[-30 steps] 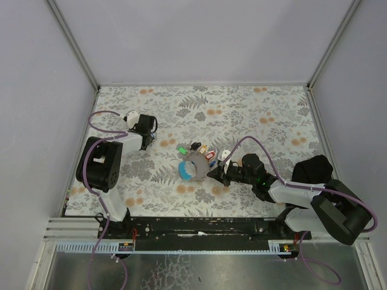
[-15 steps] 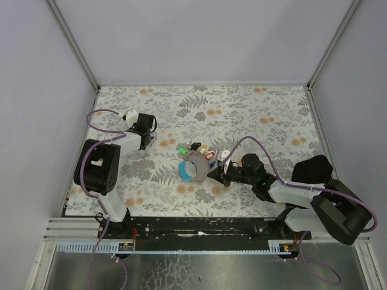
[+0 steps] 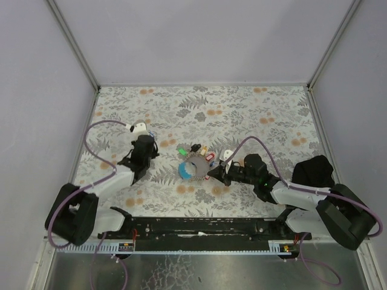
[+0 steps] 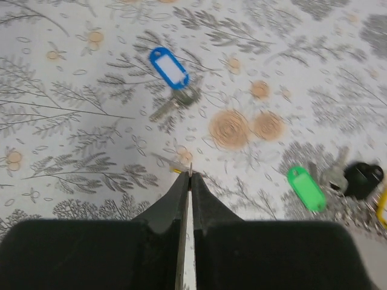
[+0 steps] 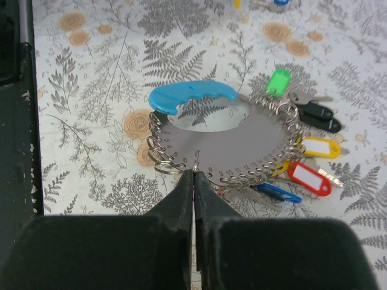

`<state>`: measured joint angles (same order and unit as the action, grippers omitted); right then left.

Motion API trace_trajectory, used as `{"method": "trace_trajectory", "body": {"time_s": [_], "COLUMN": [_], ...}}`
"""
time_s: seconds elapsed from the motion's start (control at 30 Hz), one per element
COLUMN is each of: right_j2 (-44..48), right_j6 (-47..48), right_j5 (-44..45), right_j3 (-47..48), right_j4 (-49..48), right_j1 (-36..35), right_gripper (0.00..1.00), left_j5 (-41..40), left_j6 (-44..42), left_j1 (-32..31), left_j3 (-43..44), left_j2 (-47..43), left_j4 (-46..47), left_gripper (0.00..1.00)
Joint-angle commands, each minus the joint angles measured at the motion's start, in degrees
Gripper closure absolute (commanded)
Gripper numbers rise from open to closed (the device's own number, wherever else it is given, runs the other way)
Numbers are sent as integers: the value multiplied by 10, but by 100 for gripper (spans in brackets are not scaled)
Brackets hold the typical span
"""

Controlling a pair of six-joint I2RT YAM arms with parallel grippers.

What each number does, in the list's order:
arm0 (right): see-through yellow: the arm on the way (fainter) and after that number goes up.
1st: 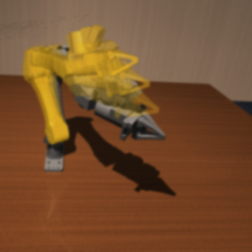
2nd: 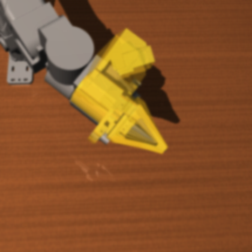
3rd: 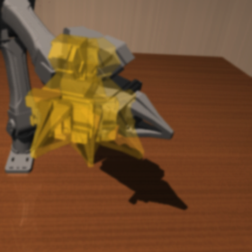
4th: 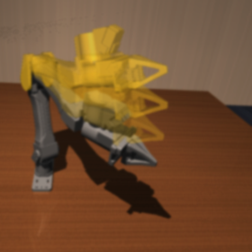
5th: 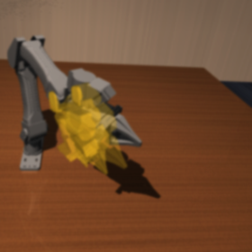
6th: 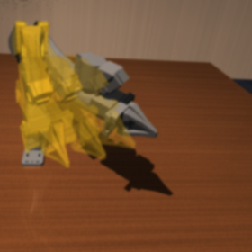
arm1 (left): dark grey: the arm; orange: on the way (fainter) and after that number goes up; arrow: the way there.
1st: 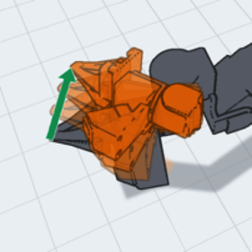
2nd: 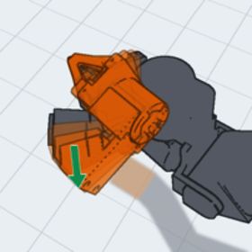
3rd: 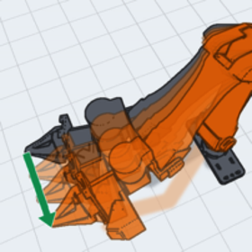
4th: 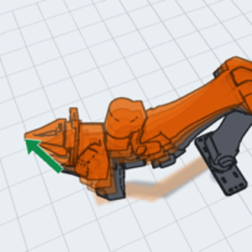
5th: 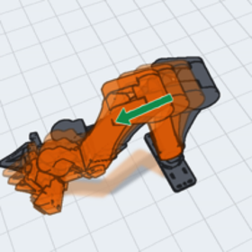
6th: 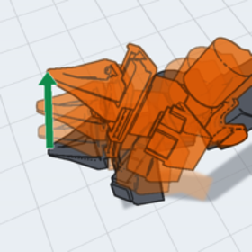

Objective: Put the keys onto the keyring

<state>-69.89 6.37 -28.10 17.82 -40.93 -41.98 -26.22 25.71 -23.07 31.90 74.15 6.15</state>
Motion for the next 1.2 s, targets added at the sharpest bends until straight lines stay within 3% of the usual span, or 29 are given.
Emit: {"method": "trace_trajectory", "body": {"time_s": [0.0, 0.07, 0.2, 0.5, 0.83, 1.0, 1.17], "right_j2": [50, 65, 97, 135, 69, 62, 54], "right_j6": [-3, -4, -5, -17, -19, 0, 32], "right_j5": [-4, 1, 11, 34, 29, 20, -7], "right_j3": [8, 4, -6, -30, -82, -101, -89], "right_j4": [-23, -20, -10, -34, -155, -197, -174], "right_j1": [3, 2, 2, 3, 2, 2, 2], "right_gripper": [100, 100, 100, 100, 100, 100, 100], "left_j5": [138, 222, 294, 462, 463, 512, 536], "left_j6": [-104, -141, -183, -225, -234, -269, -312], "left_j1": [-19, -35, -67, -82, -141, -161, -183], "left_j3": [-80, -112, -148, -135, -181, -182, -202], "left_j2": [-89, -123, -165, -124, -104, -74, -37], "left_j4": [180, 228, 293, 340, 405, 427, 483], "left_gripper": [100, 100, 100, 100, 100, 100, 100]}}
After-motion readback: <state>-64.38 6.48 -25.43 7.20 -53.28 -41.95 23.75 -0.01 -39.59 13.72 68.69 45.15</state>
